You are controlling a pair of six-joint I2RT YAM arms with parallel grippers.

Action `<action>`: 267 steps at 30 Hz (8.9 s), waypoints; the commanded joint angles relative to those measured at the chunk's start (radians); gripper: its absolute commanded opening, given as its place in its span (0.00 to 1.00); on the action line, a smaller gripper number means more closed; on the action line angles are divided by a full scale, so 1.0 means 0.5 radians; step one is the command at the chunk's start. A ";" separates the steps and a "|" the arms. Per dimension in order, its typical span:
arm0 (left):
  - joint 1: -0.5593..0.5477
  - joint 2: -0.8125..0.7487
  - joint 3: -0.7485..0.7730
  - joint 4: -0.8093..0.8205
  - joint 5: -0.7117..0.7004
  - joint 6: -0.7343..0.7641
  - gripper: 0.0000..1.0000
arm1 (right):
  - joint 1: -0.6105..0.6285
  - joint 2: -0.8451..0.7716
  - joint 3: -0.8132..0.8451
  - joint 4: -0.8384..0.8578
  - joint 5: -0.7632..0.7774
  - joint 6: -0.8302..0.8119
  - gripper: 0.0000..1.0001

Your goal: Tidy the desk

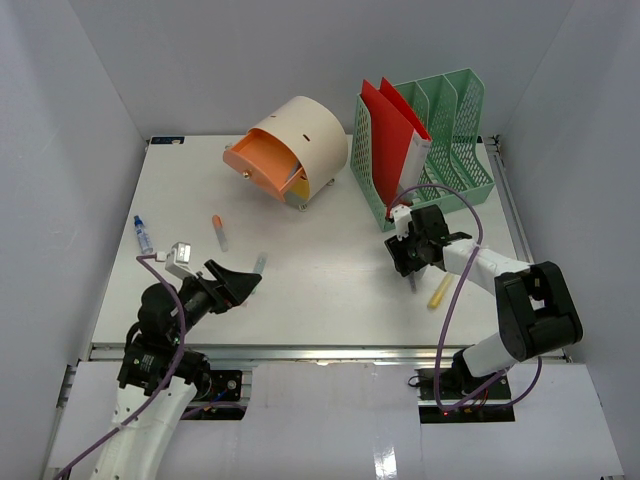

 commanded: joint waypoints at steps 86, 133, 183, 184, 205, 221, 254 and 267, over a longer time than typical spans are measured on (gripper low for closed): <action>-1.567 2.576 0.460 3.238 -0.474 0.364 0.14 | -0.149 -1.103 0.015 0.953 -1.831 1.223 0.15; 0.021 3.085 2.667 -0.293 -0.324 -0.326 0.19 | -1.020 -1.356 -0.485 1.392 -2.501 0.931 0.90; 0.036 0.747 0.301 0.081 -0.287 0.102 0.98 | -1.012 -0.609 0.211 -1.057 -1.982 -0.938 0.90; 0.036 0.765 0.285 0.044 -0.347 0.040 0.98 | -0.975 -0.603 0.197 -1.000 -1.949 -0.897 0.90; 0.121 1.606 0.298 -0.569 -0.811 -0.986 0.82 | -0.900 -1.008 -0.116 -0.510 -1.754 -0.603 0.90; 0.357 2.093 0.477 -0.576 -0.819 -0.798 0.71 | -0.903 -1.165 -0.151 -0.489 -1.618 -0.660 0.90; 0.512 2.492 0.520 -0.406 -0.823 -0.519 0.44 | -0.931 -1.159 -0.168 -0.455 -1.585 -0.634 0.90; 0.512 2.805 0.502 -0.342 -0.837 -0.455 0.34 | -0.955 -1.174 -0.171 -0.452 -1.612 -0.628 0.90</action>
